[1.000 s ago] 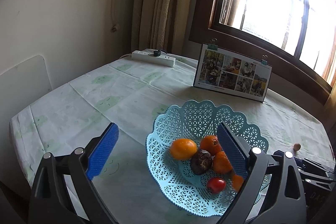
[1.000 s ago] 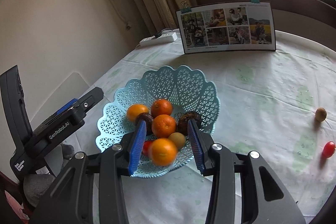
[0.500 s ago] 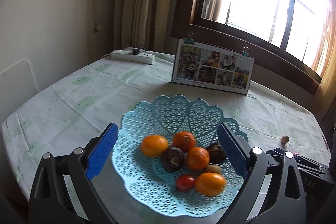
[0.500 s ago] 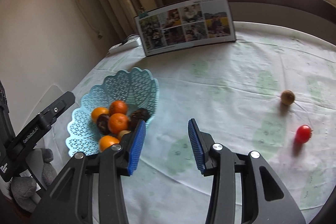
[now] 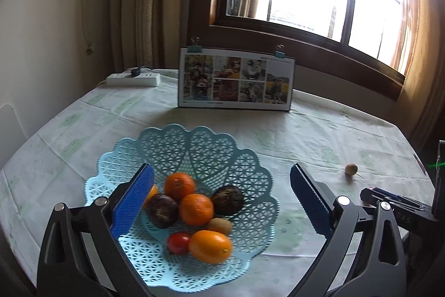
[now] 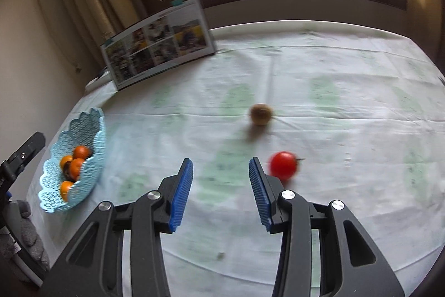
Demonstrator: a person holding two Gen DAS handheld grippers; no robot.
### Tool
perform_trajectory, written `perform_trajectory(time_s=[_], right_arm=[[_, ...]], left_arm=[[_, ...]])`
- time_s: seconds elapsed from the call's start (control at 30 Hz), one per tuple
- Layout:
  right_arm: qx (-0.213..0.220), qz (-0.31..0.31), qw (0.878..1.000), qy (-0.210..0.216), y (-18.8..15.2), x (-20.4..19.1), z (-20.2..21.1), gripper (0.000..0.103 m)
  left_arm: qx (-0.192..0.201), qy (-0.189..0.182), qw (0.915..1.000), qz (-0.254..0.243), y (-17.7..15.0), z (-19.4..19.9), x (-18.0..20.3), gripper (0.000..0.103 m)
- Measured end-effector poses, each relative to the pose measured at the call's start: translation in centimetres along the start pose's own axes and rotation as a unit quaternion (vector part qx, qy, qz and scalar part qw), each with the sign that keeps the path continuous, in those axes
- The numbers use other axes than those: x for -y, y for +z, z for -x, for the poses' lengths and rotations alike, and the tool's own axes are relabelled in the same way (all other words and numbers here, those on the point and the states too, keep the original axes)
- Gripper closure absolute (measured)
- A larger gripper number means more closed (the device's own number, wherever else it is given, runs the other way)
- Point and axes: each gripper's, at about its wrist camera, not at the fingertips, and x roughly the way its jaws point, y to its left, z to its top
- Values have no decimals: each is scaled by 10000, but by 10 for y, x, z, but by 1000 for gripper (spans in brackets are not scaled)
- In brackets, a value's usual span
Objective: Organize fruits
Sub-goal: 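Grasp the red tomato with the right tool while the left tool moves to the small brown fruit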
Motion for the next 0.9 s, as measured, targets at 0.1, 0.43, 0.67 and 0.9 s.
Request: perform_trajectory(time_s=[0.1, 0.43, 0.67, 0.9], right_arm=[[16, -121, 9998, -155, 0, 19, 1, 60], [-144, -106, 9992, -369, 0, 42, -13, 60], [-289, 78, 9989, -366, 2, 37, -28, 65], [-267, 48, 9988, -397, 3, 41, -25, 74]], left_arm=[[-22, -84, 9999, -125, 0, -1, 14, 3], [-106, -296, 9986, -433, -4, -6, 46, 3], [-174, -357, 9976, -564, -5, -11, 59, 3], [-272, -484, 9958, -731, -7, -20, 78, 3]])
